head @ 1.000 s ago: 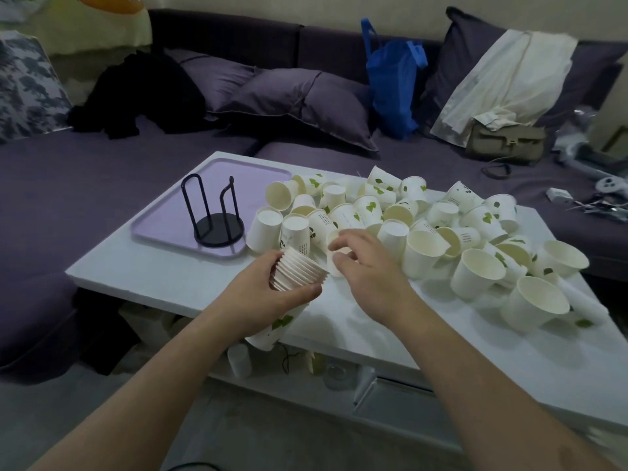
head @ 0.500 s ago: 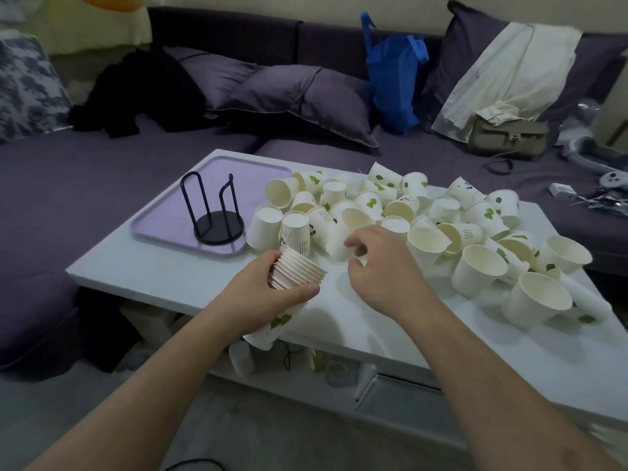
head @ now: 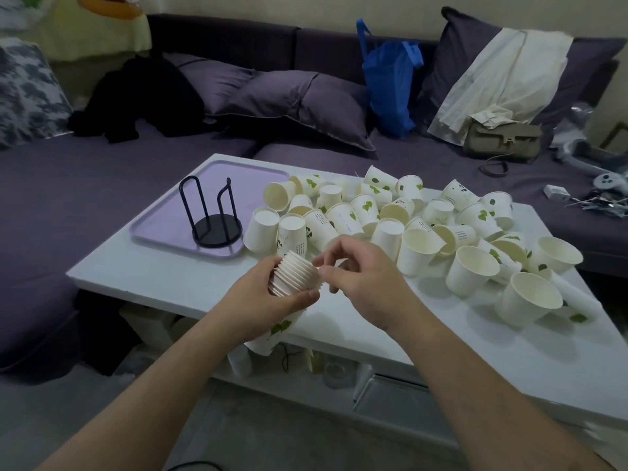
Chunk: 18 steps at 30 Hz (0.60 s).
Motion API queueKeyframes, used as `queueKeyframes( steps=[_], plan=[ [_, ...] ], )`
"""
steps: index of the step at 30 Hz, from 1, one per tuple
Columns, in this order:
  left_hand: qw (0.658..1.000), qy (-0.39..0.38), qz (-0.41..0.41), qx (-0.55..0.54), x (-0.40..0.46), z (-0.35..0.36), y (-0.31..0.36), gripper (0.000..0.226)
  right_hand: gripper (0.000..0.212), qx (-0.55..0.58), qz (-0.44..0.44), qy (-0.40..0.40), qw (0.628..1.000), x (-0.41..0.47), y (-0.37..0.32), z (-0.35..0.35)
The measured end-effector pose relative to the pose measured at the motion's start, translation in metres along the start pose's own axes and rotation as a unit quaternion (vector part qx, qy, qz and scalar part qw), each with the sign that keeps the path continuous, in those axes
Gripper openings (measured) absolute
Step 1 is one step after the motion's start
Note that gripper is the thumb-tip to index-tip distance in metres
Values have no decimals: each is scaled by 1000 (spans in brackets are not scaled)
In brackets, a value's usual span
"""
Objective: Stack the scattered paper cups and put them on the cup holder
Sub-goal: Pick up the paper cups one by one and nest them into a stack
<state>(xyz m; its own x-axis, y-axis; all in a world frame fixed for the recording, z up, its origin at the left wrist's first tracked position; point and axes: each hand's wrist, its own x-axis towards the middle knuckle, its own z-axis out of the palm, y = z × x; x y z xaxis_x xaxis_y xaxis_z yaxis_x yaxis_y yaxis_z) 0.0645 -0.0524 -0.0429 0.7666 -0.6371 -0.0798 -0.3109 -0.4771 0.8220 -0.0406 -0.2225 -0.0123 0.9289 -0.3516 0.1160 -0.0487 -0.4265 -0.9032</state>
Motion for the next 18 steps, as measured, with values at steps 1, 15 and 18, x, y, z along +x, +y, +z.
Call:
queueKeyframes(
  steps=[1,15,18],
  plan=[
    [1000,2,-1,-3,0,-1,-1,64,16,0,-1,5,1000,1,0,0],
    [998,50,-34,-6,15,-27,-26,61,60,-282,-35,4,959,68,14,44],
    [997,61,-52,-16,17,-34,-31,61,66,-356,-37,2,934,87,17,54]
  ],
)
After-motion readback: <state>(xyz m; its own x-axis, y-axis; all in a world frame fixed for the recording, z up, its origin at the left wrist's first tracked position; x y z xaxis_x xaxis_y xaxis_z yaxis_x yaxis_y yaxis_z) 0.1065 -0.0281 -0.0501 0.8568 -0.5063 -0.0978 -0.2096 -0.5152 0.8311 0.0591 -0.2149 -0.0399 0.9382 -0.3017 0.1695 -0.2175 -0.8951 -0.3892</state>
